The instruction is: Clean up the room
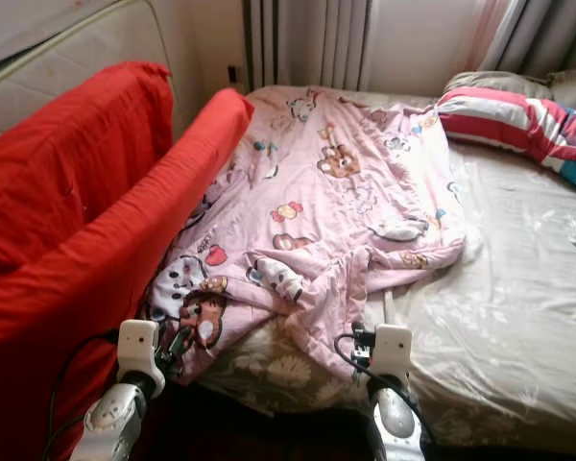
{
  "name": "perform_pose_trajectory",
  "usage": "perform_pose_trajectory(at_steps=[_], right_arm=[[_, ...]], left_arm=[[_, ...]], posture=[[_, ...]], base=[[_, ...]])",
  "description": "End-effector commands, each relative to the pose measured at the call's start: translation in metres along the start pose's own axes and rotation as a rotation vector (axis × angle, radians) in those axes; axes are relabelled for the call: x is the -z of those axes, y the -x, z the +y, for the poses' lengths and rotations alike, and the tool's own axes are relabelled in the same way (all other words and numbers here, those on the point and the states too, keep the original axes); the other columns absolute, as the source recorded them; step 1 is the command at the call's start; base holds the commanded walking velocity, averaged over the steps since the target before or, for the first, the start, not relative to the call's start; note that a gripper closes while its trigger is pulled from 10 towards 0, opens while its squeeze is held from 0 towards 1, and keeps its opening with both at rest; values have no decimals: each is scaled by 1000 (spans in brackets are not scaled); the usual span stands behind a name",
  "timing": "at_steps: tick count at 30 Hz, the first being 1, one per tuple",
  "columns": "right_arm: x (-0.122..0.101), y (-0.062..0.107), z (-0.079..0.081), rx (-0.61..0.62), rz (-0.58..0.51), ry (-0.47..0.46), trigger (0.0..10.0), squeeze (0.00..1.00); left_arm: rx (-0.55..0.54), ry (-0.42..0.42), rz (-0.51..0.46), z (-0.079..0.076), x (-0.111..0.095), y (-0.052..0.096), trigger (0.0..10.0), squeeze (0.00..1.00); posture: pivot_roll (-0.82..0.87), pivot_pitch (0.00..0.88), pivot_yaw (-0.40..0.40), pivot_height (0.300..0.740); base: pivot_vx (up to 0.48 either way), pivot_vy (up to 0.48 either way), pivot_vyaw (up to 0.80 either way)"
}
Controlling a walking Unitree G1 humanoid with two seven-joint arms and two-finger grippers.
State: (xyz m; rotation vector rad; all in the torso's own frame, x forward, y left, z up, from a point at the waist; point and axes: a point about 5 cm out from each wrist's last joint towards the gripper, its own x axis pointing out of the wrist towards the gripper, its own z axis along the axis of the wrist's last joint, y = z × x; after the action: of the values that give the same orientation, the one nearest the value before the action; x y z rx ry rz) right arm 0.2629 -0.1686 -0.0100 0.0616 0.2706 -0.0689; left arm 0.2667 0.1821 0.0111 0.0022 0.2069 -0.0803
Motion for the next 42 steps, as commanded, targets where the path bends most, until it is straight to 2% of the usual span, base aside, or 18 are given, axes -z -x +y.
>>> perform_pose_trajectory(at_steps=[1,34,42], right_arm=[[1,0,1,-1,10,-10,10000,0],[5,1,9,-68,45,-33,10000,0],[5,0,10,-91,45,-46,10000,0]], left_arm=[[-9,13,12,3,4,2,10000,0],[-8,2,-10,0,0,-3,10000,0],[-14,-1,-13,-1,-1,-4,10000,0]], posture=[[-7,83,-38,738],[-13,117,-46,738],[-22,127,-46,738]], base=[[240,0,0],[254,0,0],[0,0,0]])
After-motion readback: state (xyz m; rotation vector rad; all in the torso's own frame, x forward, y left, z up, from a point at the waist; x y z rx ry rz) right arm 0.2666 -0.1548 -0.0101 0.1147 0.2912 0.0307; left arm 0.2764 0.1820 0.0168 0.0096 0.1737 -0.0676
